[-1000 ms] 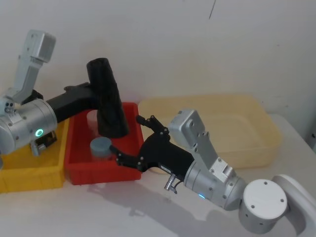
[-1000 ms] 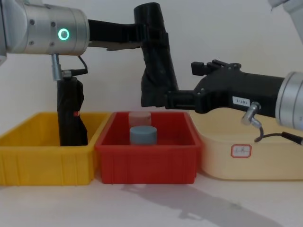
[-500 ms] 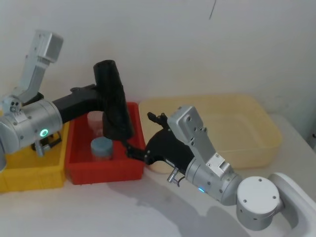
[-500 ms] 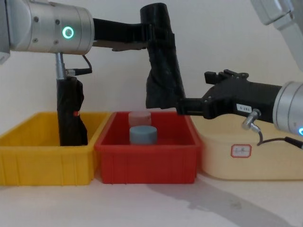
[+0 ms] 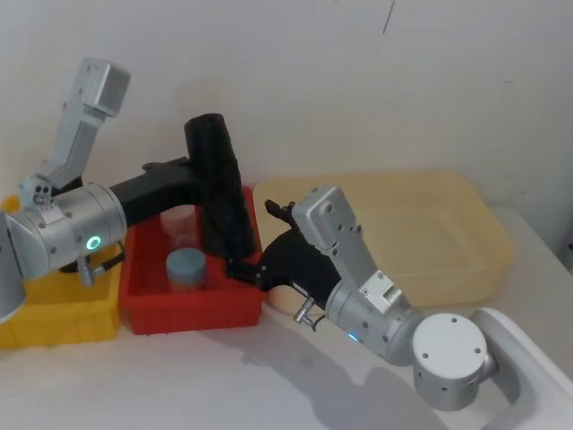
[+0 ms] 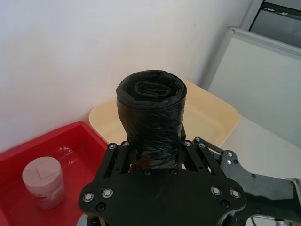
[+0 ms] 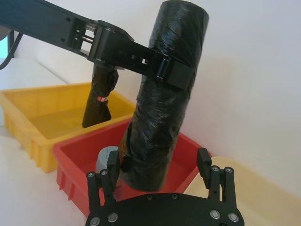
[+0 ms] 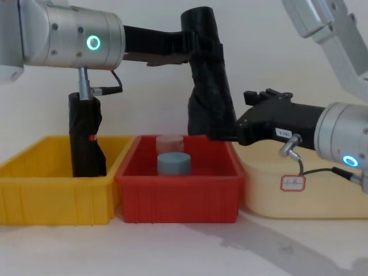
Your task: Pick up the garbage bag with the one hand and transfer it to the other hand.
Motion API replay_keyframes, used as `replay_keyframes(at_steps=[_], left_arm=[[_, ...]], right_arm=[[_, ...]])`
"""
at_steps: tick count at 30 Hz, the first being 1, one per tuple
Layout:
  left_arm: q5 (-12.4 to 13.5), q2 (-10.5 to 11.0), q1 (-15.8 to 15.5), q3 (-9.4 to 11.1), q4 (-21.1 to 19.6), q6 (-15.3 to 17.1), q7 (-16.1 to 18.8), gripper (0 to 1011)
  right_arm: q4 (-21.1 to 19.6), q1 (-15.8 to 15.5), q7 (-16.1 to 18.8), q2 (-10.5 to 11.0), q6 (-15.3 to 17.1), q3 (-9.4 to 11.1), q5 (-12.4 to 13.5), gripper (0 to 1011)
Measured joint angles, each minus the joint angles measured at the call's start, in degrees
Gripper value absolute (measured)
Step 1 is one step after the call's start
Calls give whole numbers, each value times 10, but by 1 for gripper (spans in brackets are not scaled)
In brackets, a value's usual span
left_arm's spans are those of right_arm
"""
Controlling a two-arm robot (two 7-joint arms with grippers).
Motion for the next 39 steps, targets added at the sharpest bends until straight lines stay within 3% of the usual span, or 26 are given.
replay_keyframes(at_steps=[15,23,32,39], left_arm=[[-8,-1,-4,16,7,-3,-16,422],[-11,0,-4,20,8,-4,-20,422],[-11,0,-5,23,8,-5,-22,422],[-12,1,-5,24,8,-5,-23,422]], right_arm=[[22,3,-7,-29,11,6,1,1005],[28,3,-8,-37,15,9,4,856],[32,2,-9,-41,17,11,6,580],[33,2,-10,-43,18,12,6,568]])
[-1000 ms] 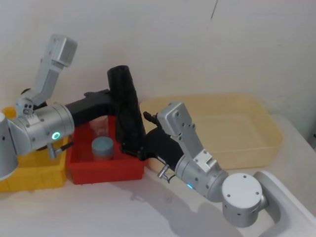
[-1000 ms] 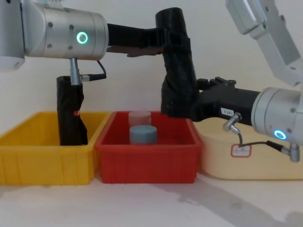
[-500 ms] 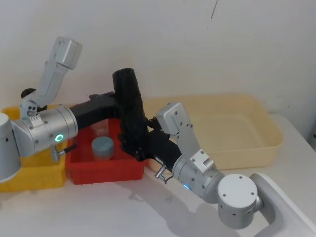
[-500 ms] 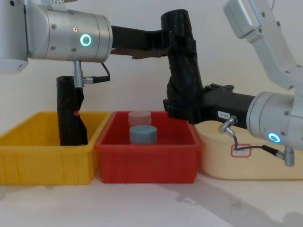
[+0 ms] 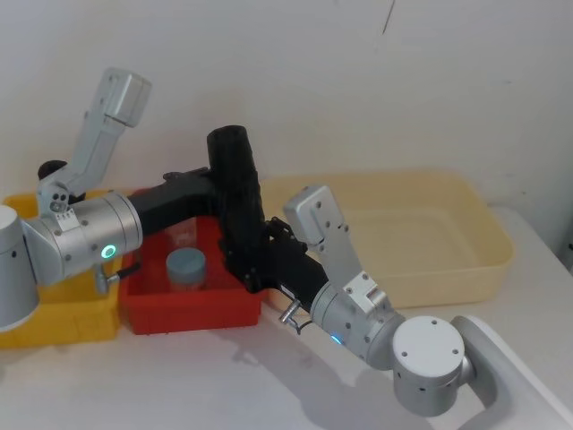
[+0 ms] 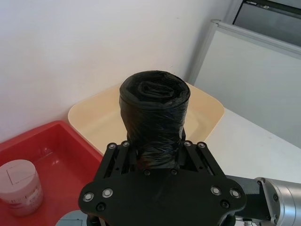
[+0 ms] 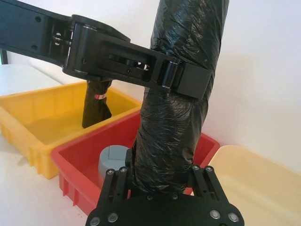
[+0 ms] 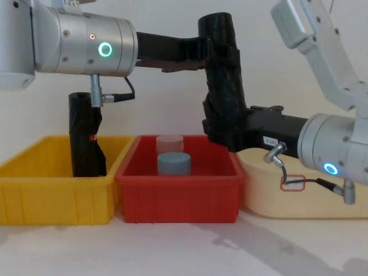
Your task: Pick up the garbage bag with the one hand and transfer it to the other hand.
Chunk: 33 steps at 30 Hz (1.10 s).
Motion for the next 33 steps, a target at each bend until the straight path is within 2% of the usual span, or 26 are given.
replay_keyframes(at_steps=[5,7,8,11,13,14,21,24,25,33], left_arm=[[-1,0,0,0,0,0,-1,422],[-1,0,0,1,0,0,-1,462],[-1,0,0,1,0,0,-1,524],[-1,0,0,1,0,0,-1,591],[-1,0,0,1,0,0,-1,672],[-1,0,0,1,0,0,-1,672],[-3,1,2,0,-2,0,-1,896],[-7,3,5,-2,-6,0,-1,944],[-8,3,5,-3,-8,0,-1,989],[-20,8,14,-15,-24,2,4,1001]], right_arm=[[0,0,0,-1,0,0,0,568],[0,0,0,-1,0,1,0,569],[0,-1,0,-1,0,1,0,568],[0,-2,1,-3,1,3,1,563],[-1,-2,1,-4,1,5,3,563],[-1,-3,1,-5,2,6,4,563],[-7,-5,1,-10,5,15,14,563],[-9,-5,1,-12,7,19,18,563],[-9,-6,0,-13,8,19,19,563],[-11,-5,-10,-20,15,30,25,562]])
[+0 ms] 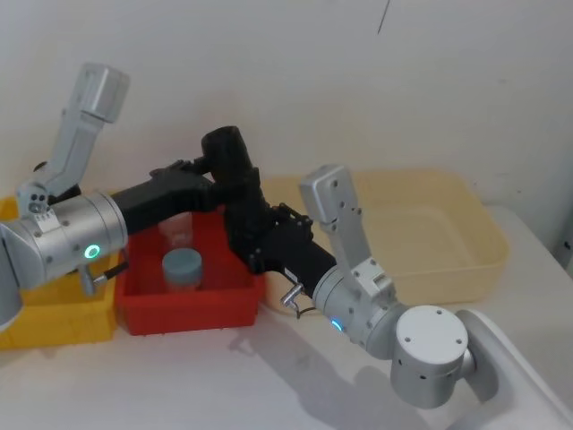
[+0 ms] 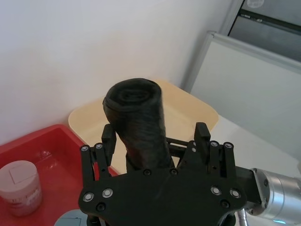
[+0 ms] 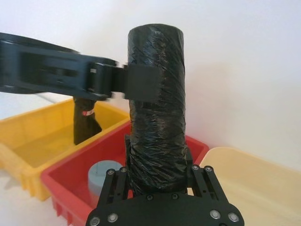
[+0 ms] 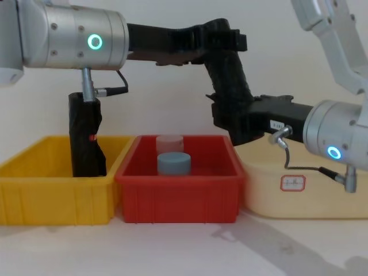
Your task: Pick up the garbage bag with the one hand and transfer it to the other hand.
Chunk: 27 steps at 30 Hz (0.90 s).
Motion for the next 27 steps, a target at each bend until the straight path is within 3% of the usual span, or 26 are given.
replay_keyframes(at_steps=[27], left_arm=[[-36,17,43,-65,-65,-10,63,1001]], right_arm=[[48,36,-31,-27,16,34,6,563]])
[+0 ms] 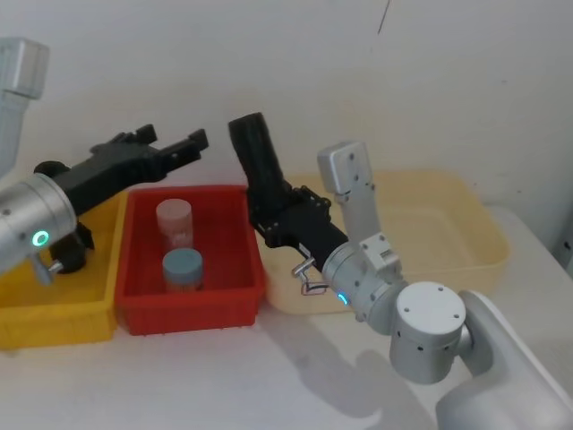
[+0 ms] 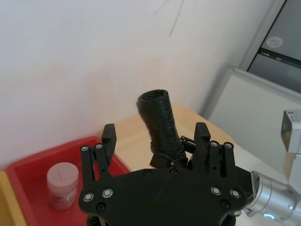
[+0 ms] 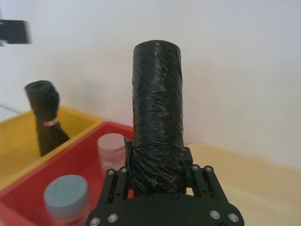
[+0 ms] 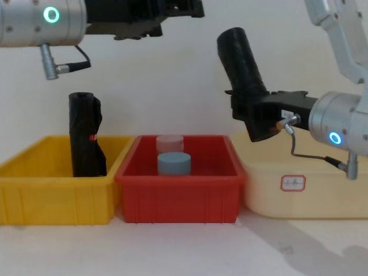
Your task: Pick up the garbage bag with the one hand and transfer it to the other hand.
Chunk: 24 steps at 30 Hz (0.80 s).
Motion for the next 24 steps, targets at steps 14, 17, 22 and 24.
replay_keyframes(at_steps=[14,17,22,24], left_arm=[[-22,20,29,-37,-25,-6,17,1001],[-25,26,36,-44,-28,-8,23,1001],[-27,31,42,-50,-31,-10,28,1001],[-28,33,45,-53,-33,-10,30,1001]], right_arm=[[40,25,-30,2,1,35,-10,563],[45,28,-34,4,0,40,-14,563],[50,33,-39,7,-1,47,-18,678],[51,34,-40,8,-2,48,-19,756]])
